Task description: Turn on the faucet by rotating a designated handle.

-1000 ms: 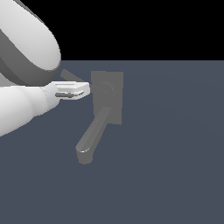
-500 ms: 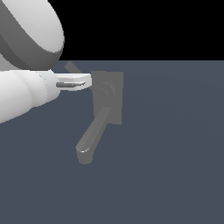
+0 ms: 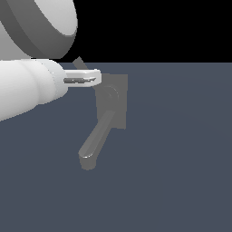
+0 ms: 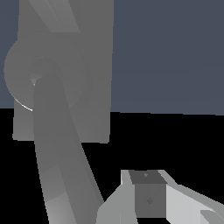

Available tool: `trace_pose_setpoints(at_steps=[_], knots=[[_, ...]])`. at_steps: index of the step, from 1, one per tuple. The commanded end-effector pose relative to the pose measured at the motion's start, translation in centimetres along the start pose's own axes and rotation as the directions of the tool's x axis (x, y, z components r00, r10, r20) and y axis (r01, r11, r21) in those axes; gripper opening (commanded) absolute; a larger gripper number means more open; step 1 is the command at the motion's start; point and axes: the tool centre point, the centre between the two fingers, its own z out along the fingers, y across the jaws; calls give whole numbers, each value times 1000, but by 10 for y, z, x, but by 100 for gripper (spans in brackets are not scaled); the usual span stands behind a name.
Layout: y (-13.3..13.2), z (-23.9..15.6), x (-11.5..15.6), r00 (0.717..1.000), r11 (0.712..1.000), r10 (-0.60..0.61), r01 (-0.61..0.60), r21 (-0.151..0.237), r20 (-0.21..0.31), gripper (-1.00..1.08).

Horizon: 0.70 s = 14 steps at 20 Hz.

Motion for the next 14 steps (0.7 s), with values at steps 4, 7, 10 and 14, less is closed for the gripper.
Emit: trace_pose_setpoints(at_steps=[4, 7, 10, 14], knots=[[-12, 4, -20, 1000, 1000, 7, -7, 0, 17, -100], [-19, 4, -28, 1000, 1000, 8, -8, 0, 19, -100], [-26, 4, -35, 1000, 1000, 9, -9, -1, 21, -100], [-31, -2, -22, 1000, 1000, 2, -2, -2, -5, -100]])
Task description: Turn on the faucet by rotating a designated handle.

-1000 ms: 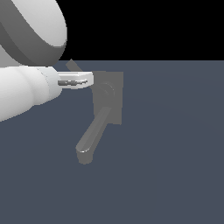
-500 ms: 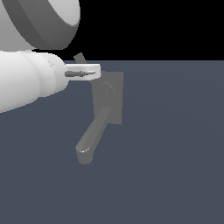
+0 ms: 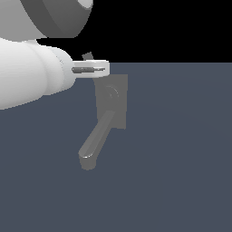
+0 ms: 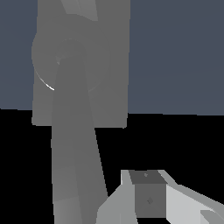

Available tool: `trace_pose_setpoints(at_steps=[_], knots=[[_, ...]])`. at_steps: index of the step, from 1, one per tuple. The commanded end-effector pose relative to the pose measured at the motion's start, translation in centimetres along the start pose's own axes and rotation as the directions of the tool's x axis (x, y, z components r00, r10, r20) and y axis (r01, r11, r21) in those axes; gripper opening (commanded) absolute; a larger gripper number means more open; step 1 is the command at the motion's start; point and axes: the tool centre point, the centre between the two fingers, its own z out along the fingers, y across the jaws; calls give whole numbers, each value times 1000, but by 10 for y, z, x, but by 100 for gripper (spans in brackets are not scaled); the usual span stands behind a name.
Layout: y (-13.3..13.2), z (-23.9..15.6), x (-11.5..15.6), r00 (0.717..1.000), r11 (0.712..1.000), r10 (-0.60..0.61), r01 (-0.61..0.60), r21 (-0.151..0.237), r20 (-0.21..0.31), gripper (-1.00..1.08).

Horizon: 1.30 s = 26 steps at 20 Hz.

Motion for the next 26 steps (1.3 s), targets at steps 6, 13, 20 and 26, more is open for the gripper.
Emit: trace_pose_setpoints(at_steps=[6, 13, 20, 26], knots=[[-25, 3, -10, 1000, 1000, 3, -3, 6, 10, -100], [-47, 4, -20, 1000, 1000, 6, -6, 6, 20, -100], [-70, 6, -30, 1000, 1000, 8, -9, 6, 29, -100], [-72, -1, -13, 1000, 1000, 2, -2, -12, 2, -100]])
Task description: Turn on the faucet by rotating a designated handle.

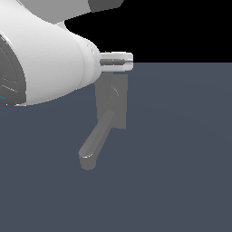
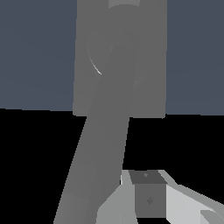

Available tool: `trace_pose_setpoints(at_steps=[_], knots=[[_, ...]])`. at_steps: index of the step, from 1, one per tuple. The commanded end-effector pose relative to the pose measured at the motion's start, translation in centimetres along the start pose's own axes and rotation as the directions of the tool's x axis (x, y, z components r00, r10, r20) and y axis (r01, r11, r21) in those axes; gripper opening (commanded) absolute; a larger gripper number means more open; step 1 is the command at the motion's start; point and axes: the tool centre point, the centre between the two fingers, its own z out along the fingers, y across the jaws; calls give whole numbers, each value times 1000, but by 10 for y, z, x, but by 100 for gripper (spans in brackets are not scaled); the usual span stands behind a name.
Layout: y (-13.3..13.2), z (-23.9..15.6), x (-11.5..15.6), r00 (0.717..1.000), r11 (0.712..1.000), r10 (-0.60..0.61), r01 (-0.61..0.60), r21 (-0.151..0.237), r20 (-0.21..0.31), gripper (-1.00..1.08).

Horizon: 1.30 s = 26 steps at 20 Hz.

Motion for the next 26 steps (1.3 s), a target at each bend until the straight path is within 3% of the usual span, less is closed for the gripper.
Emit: trace_pose_setpoints(at_steps=[1, 15, 17, 26], knots=[[-17, 3, 1, 1000, 1000, 4, -4, 18, 3, -100], [-73, 7, 3, 1000, 999, 9, -10, 34, 27, -100], [-64, 0, 15, 1000, 1000, 3, -3, 20, -1, -100], [-85, 2, 28, 1000, 1000, 6, -6, 25, 10, -100]])
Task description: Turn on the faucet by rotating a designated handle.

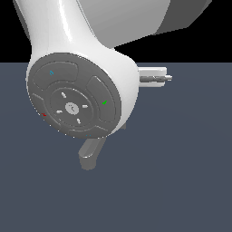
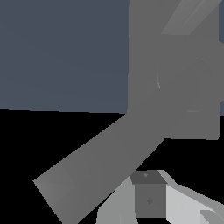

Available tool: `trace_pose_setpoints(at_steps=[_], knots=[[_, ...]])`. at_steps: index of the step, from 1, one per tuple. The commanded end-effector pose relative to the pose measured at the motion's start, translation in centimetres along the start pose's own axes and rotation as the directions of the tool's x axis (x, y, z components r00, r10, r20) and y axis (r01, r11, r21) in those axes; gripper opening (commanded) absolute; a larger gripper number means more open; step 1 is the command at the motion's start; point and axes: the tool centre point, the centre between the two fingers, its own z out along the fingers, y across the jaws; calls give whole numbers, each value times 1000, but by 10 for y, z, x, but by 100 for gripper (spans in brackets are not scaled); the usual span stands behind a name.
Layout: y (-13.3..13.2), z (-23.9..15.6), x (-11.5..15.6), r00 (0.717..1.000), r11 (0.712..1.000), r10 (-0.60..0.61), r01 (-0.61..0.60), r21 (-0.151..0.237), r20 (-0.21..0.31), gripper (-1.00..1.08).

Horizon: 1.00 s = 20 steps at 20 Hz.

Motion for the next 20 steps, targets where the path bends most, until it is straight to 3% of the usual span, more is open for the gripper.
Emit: trace_pose_setpoints(at_steps=[1, 17, 20], knots=[[-12, 4, -1, 1000, 1000, 4, -4, 14, 13, -100], [-46, 10, 21, 1000, 1000, 7, -8, 22, 30, -100], [-43, 9, 24, 1000, 1000, 7, -7, 18, 26, -100]])
